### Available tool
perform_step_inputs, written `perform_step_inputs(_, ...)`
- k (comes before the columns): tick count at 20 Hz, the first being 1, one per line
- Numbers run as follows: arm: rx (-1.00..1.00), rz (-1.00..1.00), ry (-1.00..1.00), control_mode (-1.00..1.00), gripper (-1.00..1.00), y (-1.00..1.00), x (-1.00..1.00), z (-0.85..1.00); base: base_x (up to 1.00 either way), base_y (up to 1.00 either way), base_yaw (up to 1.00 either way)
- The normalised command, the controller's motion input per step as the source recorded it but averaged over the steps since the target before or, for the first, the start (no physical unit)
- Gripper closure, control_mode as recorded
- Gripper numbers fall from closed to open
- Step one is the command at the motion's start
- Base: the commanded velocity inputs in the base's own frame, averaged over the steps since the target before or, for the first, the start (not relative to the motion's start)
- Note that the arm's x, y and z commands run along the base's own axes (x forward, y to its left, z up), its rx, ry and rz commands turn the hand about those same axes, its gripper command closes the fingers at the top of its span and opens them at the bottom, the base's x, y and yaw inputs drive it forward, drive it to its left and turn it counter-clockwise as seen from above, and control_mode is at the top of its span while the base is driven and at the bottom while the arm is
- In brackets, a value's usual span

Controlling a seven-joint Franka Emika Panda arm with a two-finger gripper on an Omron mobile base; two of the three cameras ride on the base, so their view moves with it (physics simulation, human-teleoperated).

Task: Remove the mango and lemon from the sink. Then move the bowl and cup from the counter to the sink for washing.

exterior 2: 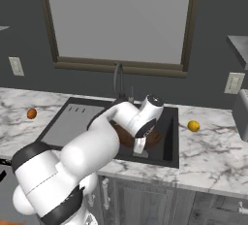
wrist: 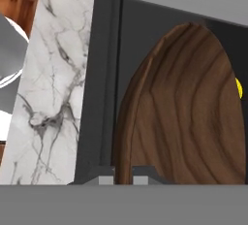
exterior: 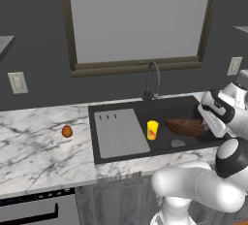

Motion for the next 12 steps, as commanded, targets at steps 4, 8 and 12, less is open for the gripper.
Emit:
perform_step_inputs(4, 0.00, 0.01, 0.00, -1.00, 1.00, -0.03, 0.04, -0.08, 0.00, 0.00, 0.00)
perform_step_inputs(8, 0.00, 0.01, 0.00, -1.00, 1.00, -0.03, 0.07, -0.06, 0.00, 0.00, 0.00)
perform_step_inputs(12, 0.00, 0.02, 0.01, -1.00, 1.00, -0.02, 0.08, -0.06, 0.00, 0.00, 0.00)
